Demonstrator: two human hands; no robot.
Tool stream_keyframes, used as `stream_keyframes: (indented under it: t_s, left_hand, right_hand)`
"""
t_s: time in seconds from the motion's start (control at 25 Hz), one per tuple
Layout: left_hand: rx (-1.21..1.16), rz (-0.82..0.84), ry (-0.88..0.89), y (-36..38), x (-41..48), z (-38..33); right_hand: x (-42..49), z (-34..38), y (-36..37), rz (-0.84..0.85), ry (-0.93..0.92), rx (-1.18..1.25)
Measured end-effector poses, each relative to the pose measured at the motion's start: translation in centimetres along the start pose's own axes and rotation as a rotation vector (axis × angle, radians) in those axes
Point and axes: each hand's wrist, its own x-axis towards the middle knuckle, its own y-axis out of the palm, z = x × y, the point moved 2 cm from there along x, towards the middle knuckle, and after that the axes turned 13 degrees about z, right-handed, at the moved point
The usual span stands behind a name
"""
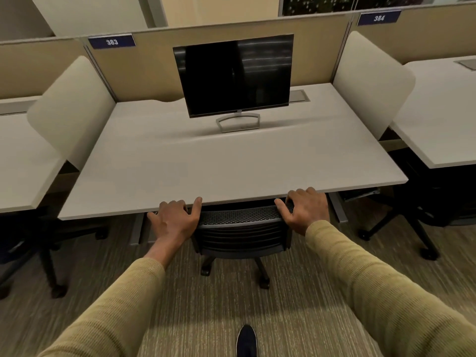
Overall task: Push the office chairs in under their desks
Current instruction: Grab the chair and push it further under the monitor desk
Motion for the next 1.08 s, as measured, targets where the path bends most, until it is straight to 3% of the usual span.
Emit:
stream_keyframes:
  t_s: [0.56, 0.8, 0.96, 1.08]
  left_hand:
    - [-0.022, 0.018, -0.029, 0.2, 3.6, -2.1]
    - [-0.002, 0.061, -0.021, -0.1, 3.1, -3.4]
    - [0.012, 0.07, -0.026, 0.2, 1.7, -5.8]
    - [0.021, 0.081, 0.066, 1.8, -1.5, -9.7]
  right_hand:
    - [5.2, -1.6, -0.2, 0.025, -0.007, -0.021]
    - [2.7, -1.9, 0.6, 0.054, 0.067, 0.113]
    - [-0.6, -3.0, 1.0, 0.068, 0.002, 0.179]
    - [-3.3, -4.9, 1.2, 0.084, -0.049, 0.181]
